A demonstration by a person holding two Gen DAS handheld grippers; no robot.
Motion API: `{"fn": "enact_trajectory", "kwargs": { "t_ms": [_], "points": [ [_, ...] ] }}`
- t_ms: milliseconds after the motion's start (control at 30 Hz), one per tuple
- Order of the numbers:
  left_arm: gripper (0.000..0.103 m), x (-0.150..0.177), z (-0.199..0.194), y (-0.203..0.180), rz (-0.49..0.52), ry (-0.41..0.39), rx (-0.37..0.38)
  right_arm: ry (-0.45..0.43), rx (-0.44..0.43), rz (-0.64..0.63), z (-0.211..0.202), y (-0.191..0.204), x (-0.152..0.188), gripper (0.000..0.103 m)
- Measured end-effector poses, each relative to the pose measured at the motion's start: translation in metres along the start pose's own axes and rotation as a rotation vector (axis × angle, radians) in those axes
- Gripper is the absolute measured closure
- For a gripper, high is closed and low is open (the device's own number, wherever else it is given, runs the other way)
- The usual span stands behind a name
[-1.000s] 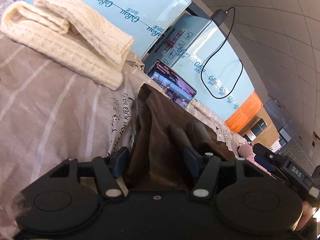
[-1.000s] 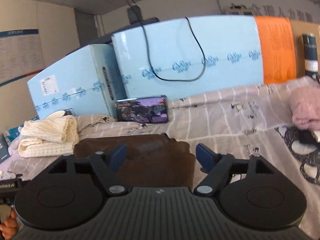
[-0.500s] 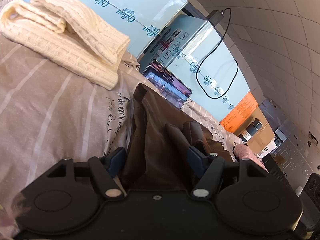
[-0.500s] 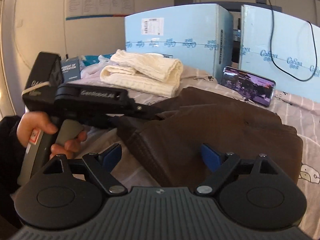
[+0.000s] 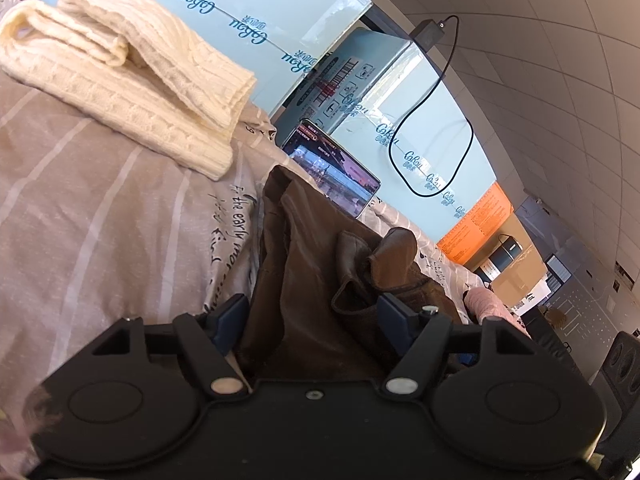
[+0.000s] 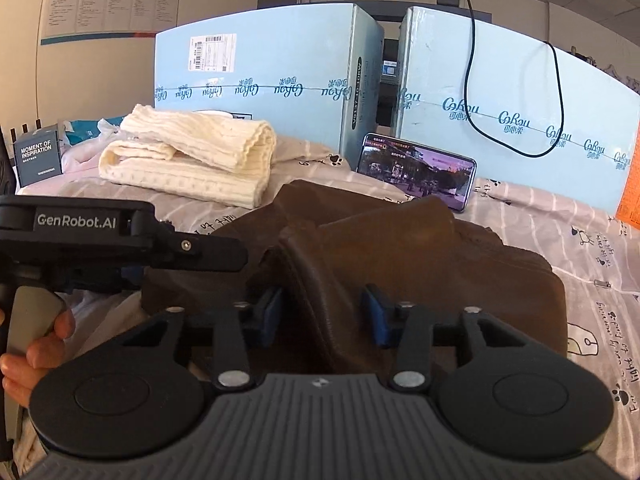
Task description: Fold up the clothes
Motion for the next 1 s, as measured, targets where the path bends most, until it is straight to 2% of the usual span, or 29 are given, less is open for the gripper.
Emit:
{"fn": "enact_trajectory", "kwargs": {
  "t_ms": [33, 200, 333, 433, 500, 600, 700, 767, 867, 933, 1000],
  "points": [
    [0.033, 0.0, 0.0, 0.0, 0.0, 0.0, 0.0, -0.019, -0.002, 0.014, -0.003, -0.002, -0.002, 0.089],
    [0.032, 0.001, 0.0, -0.001, 0.006, 0.003, -0.003, -0.179, 0.021, 0.117, -0.04, -0.026, -0.023, 0.096],
    [0.032, 0.001, 0.0, -0.001, 0.011, 0.008, -0.007, -0.344, 0.099, 0.239, -0.084, -0.061, -0.041, 0.098],
    [0.032, 0.0, 0.002, -0.003, 0.025, 0.026, -0.013, -0.458, 0.194, 0.355, -0.117, -0.099, -0.043, 0.098],
    [0.026, -0.003, 0.004, -0.006, 0.051, 0.048, -0.009, -0.506, 0.248, 0.447, -0.135, -0.126, -0.036, 0.098],
    [0.02, -0.007, 0.008, -0.011, 0.103, 0.088, 0.004, -0.525, 0.349, 0.601, -0.155, -0.168, -0.013, 0.098],
    [0.016, -0.014, 0.013, -0.012, 0.14, 0.14, 0.038, -0.471, 0.413, 0.771, -0.158, -0.208, 0.021, 0.098],
    [0.014, -0.021, 0.015, -0.007, 0.124, 0.175, 0.074, -0.426, 0.438, 0.882, -0.157, -0.233, 0.044, 0.097],
    [0.012, -0.036, 0.017, 0.003, 0.069, 0.19, 0.111, -0.382, 0.422, 1.016, -0.154, -0.254, 0.067, 0.081],
    [0.008, -0.046, 0.02, 0.009, 0.048, 0.186, 0.121, -0.389, 0.393, 1.054, -0.155, -0.258, 0.074, 0.048],
    [0.008, -0.058, 0.035, 0.013, 0.051, 0.191, 0.097, -0.39, 0.343, 1.074, -0.151, -0.262, 0.07, 0.041]
  ]
}}
Point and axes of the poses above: each gripper's, at about its wrist camera, not at the fingertips, and z roughly the way its jaws point, y to its left, x to its underside, the point moved 2 cm from there along z, roughly the way its jaws point, and after that the axes turned 12 degrees about z, right-handed, at the moved point
